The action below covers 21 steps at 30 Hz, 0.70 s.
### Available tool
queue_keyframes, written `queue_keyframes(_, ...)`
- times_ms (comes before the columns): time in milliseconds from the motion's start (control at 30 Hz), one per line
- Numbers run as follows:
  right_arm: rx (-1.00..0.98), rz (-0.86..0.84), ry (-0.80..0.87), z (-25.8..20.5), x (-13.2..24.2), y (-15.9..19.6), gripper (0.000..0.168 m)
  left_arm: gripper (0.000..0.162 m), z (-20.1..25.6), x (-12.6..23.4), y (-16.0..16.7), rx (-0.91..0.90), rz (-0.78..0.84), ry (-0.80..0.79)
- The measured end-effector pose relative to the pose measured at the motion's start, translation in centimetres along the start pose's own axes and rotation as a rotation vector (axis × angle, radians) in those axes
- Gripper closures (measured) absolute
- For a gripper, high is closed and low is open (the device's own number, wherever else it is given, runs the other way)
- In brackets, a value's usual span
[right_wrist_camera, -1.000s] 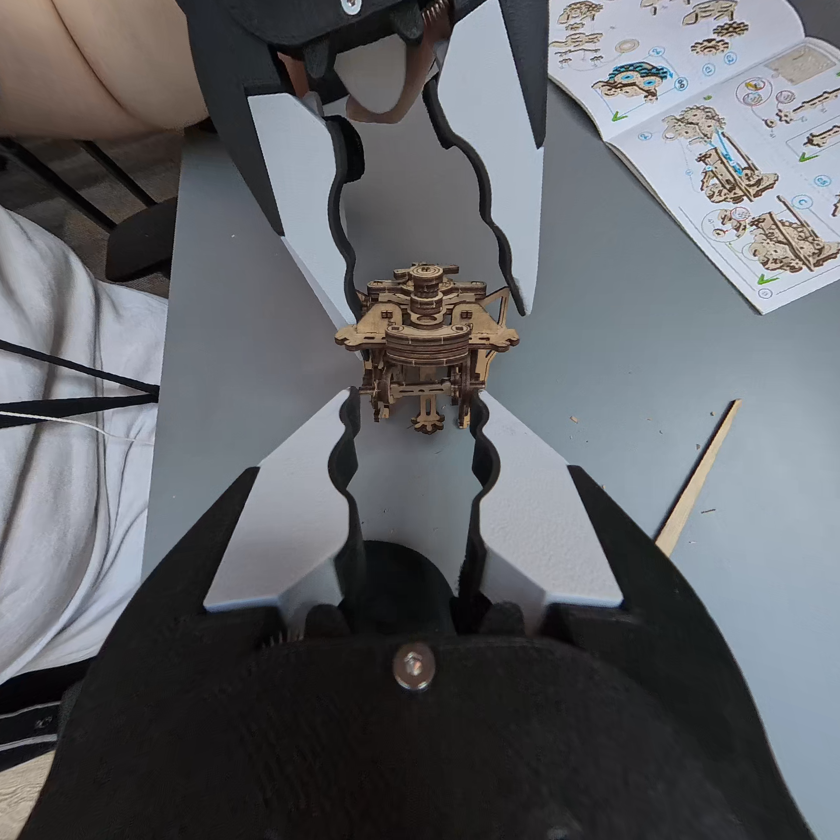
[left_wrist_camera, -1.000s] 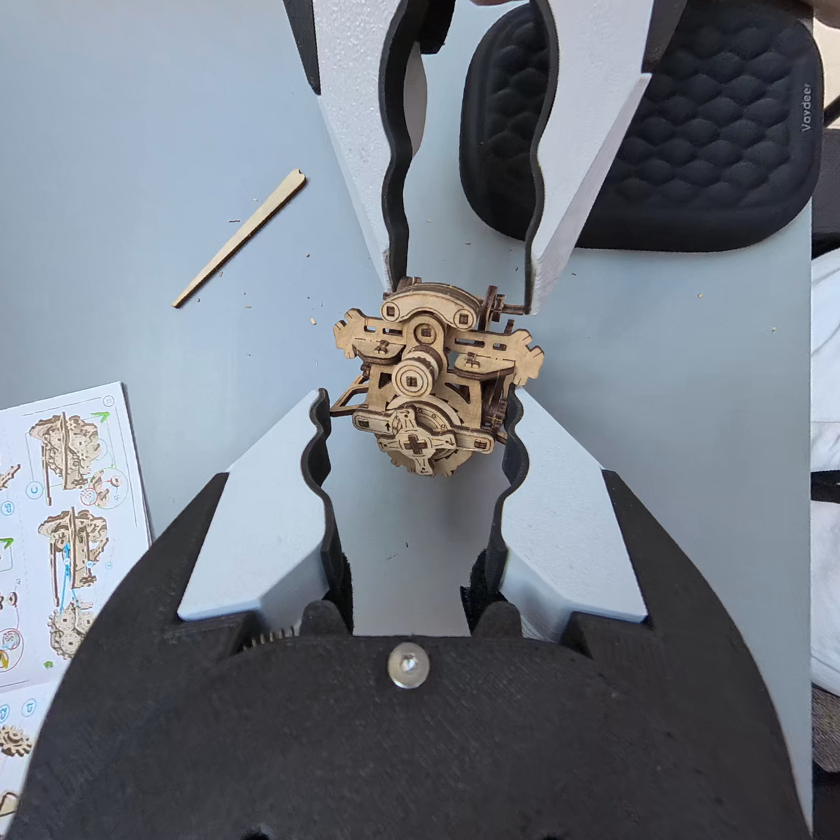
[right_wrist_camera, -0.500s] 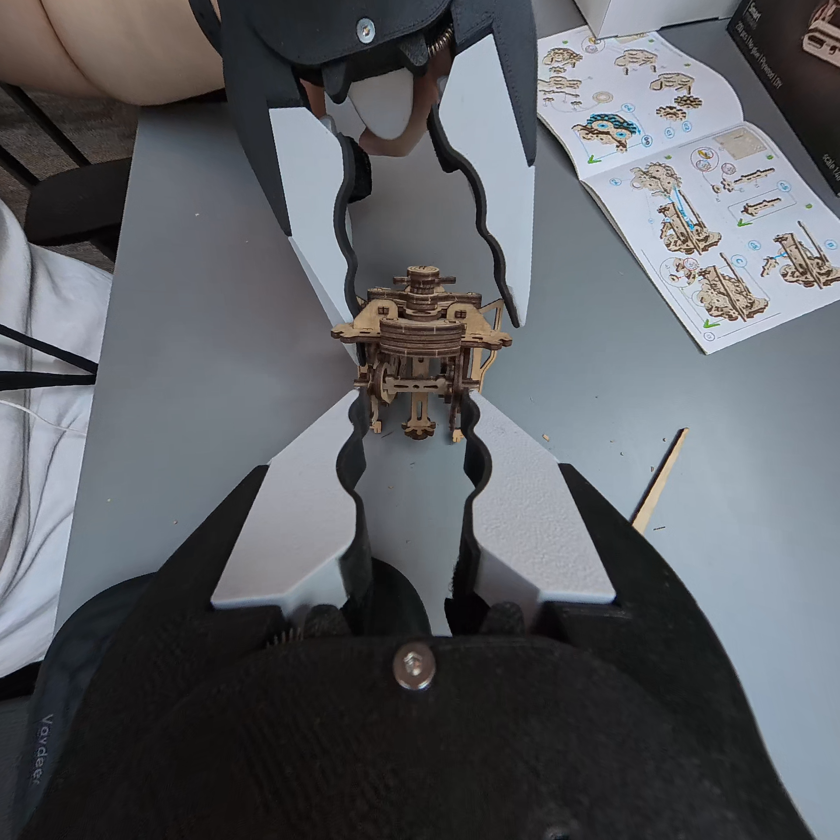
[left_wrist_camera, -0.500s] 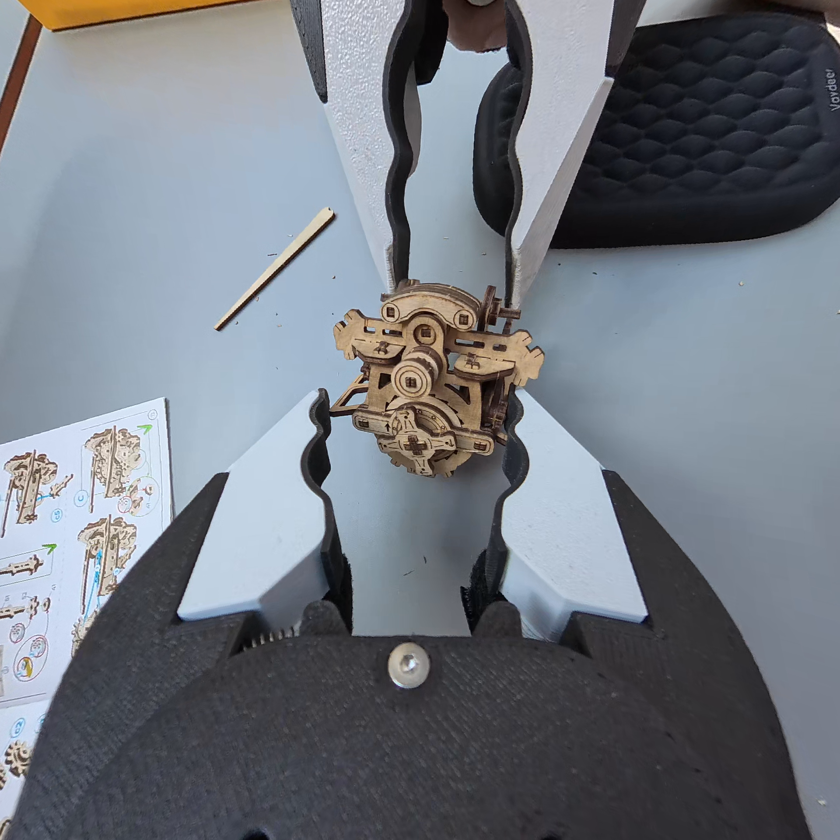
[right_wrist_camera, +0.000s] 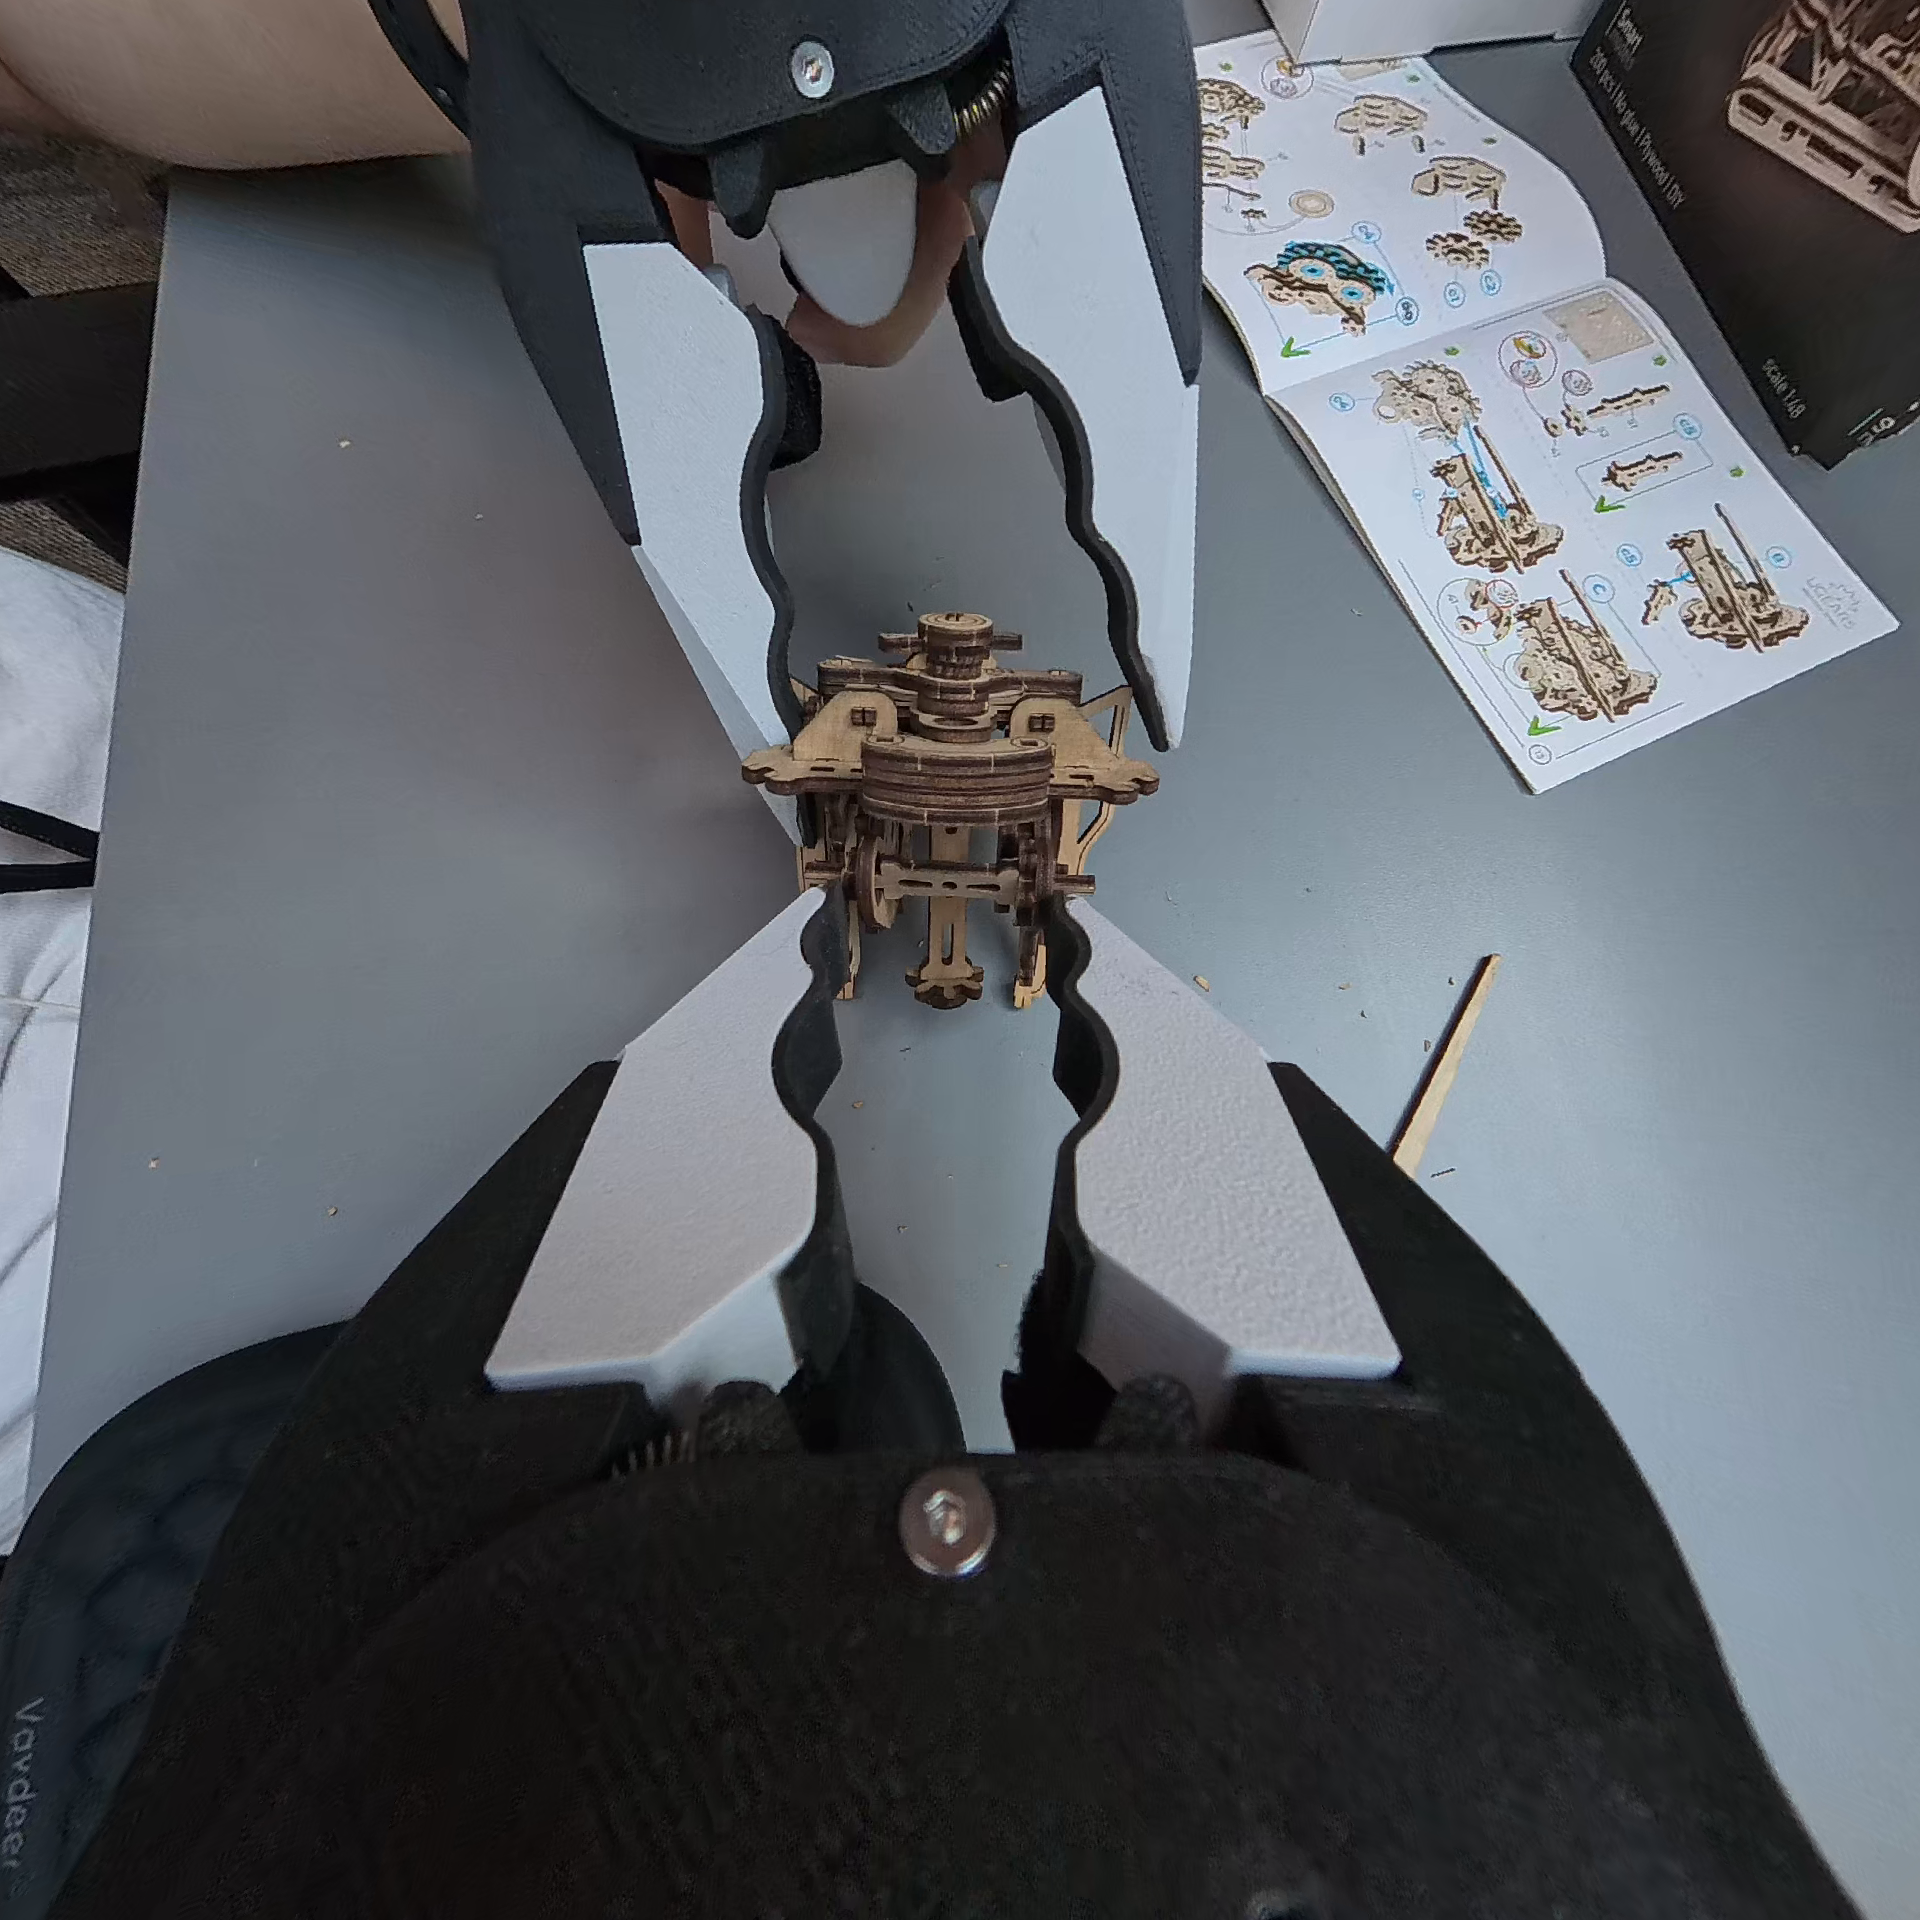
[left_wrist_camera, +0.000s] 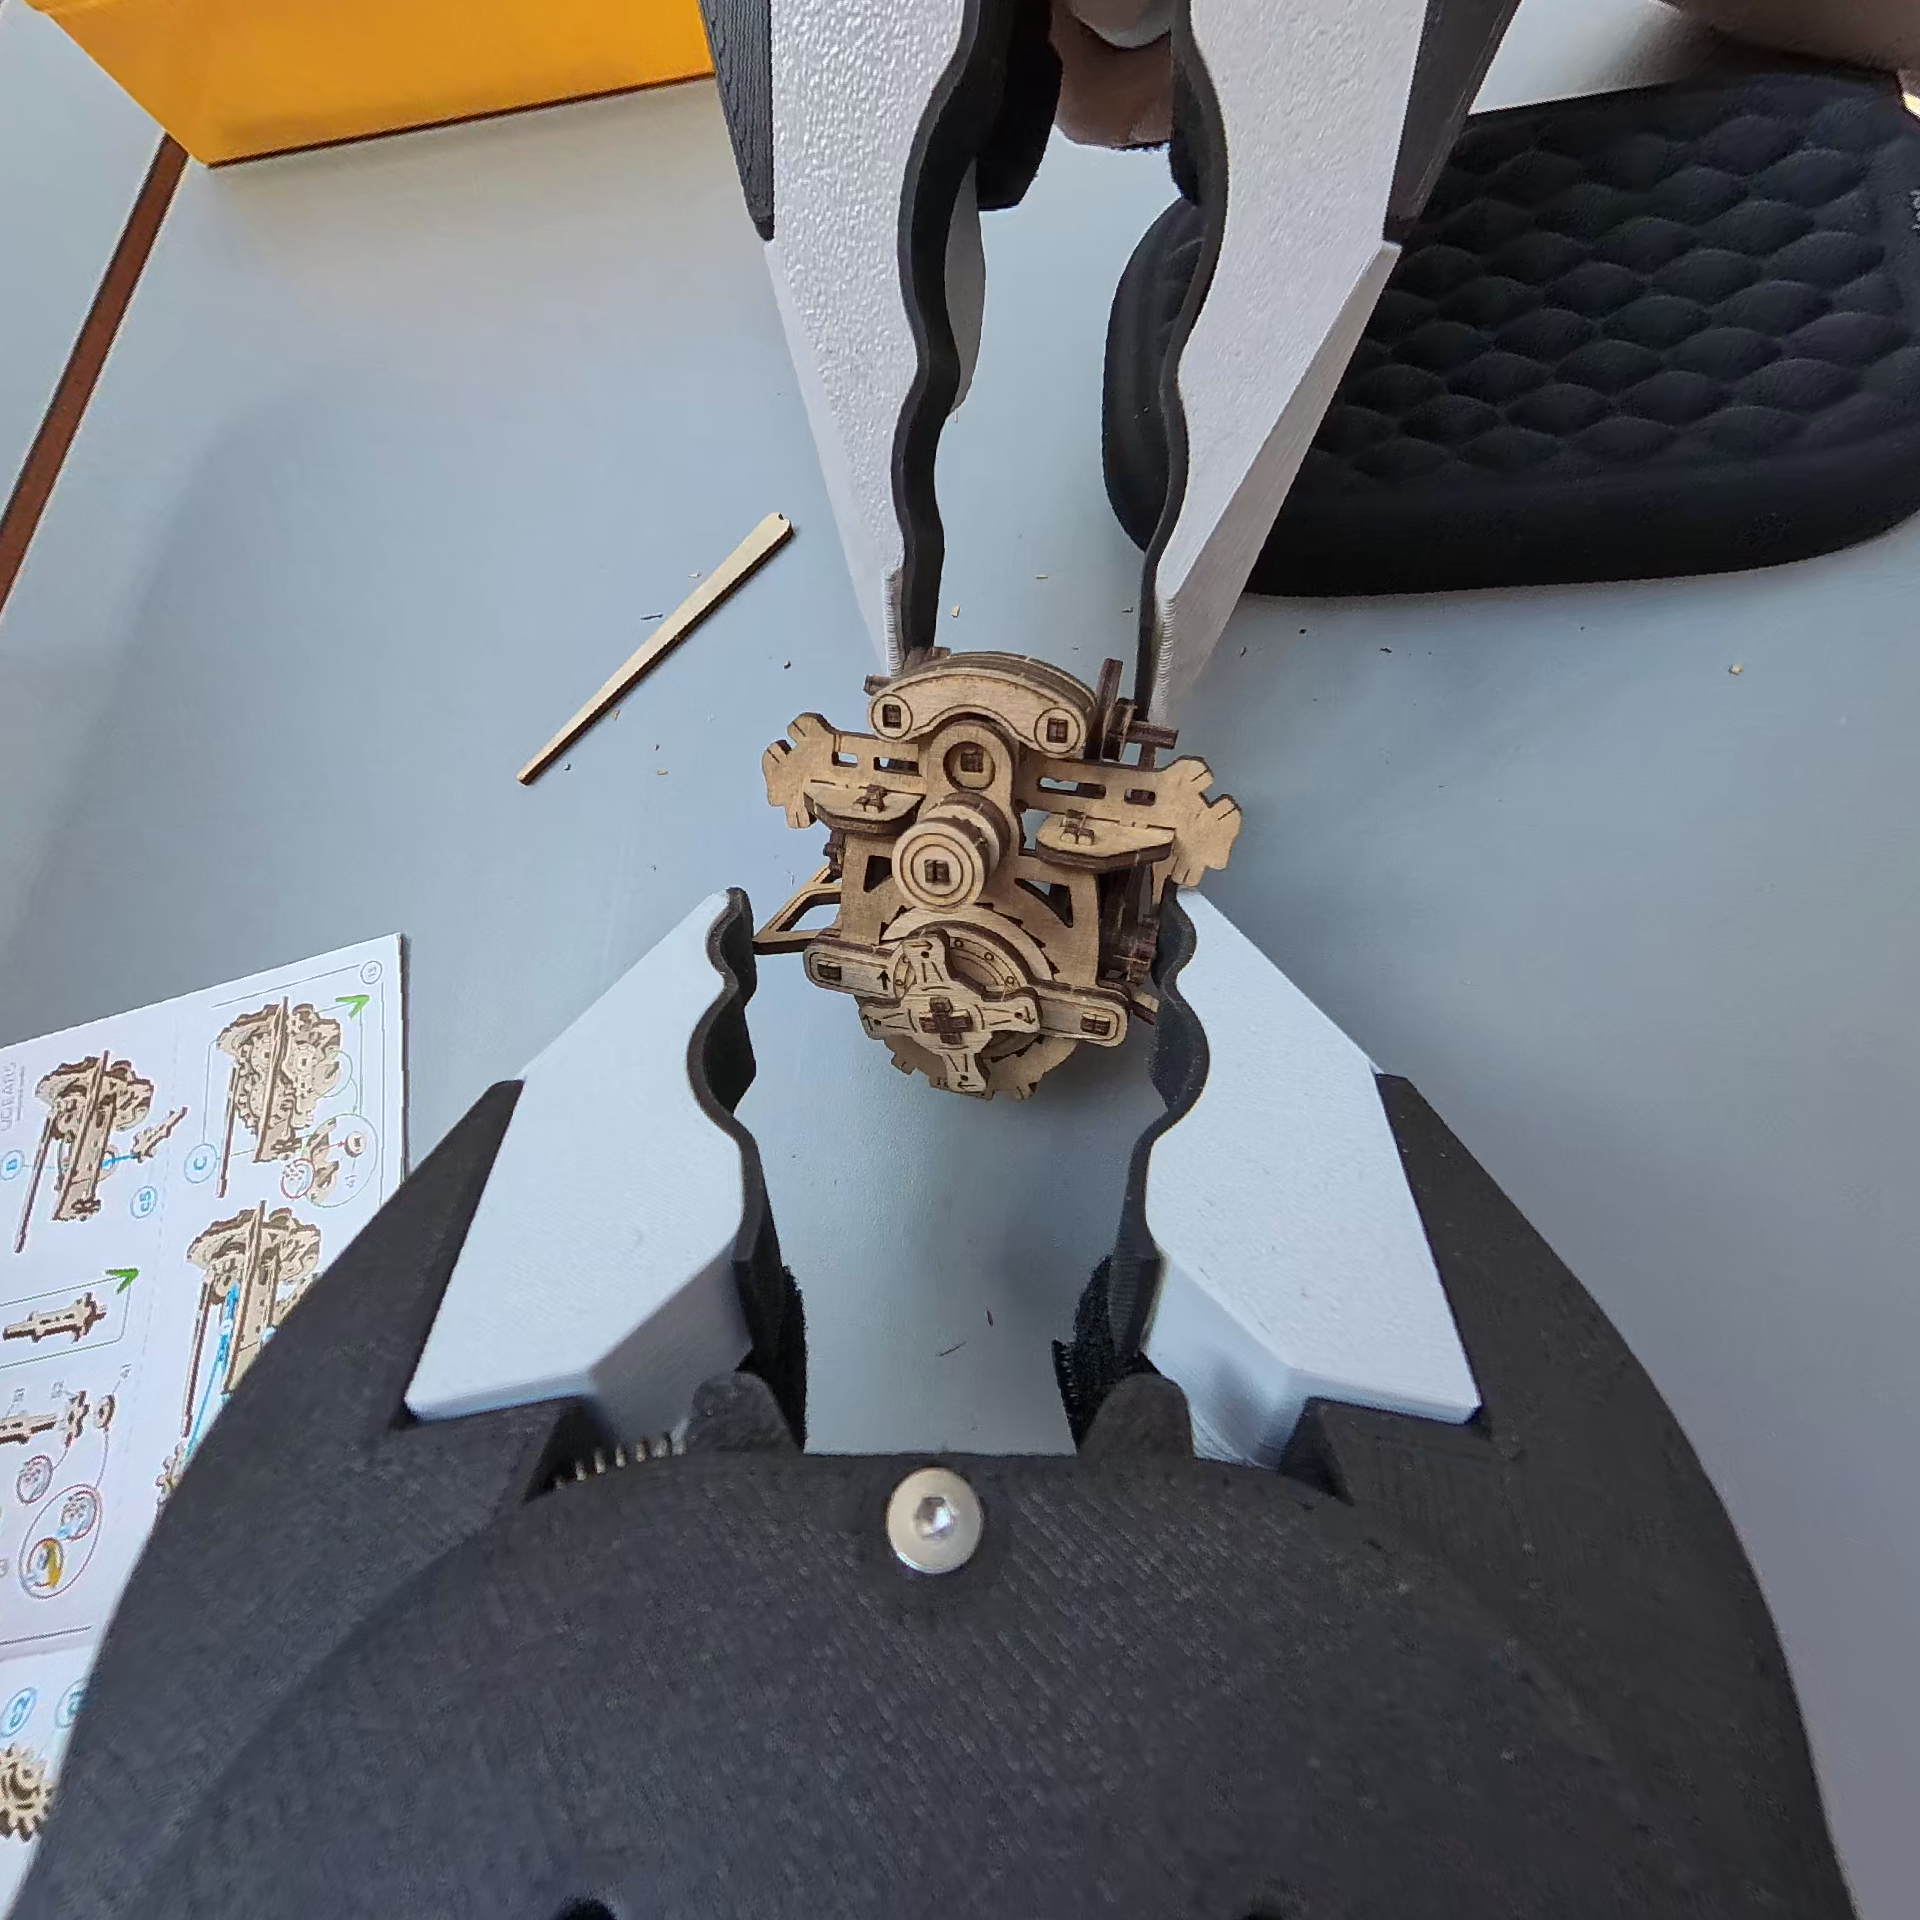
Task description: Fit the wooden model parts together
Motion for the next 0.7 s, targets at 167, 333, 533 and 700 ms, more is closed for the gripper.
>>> queue_keyframes(167,-0.002,-0.011,-0.004,-0.05,0.01,0.08,0.133,0.086,0.07,-0.08,0.07,0.001,0.015,0.007)
queue_keyframes(333,0.011,-0.012,0.003,-0.20,0.03,0.03,0.133,0.086,0.11,-0.08,0.11,-0.013,0.018,0.002)
queue_keyframes(533,0.029,-0.021,0.013,-0.41,0.06,0.01,0.134,0.086,0.17,-0.07,0.09,-0.023,0.016,-0.002)
queue_keyframes(700,0.002,-0.031,-0.003,-0.20,-0.11,0.15,0.133,0.086,0.07,-0.11,0.23,-0.004,0.018,0.008)
Point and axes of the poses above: each gripper's, where its closed fingertips meet, x back along the fingers, y out of its underside, z = x × y across the jaws, the point moved 7 cm from there along x, back along the fingers, and after that the axes turned 13 degrees about -x, right-handed, at the moved point
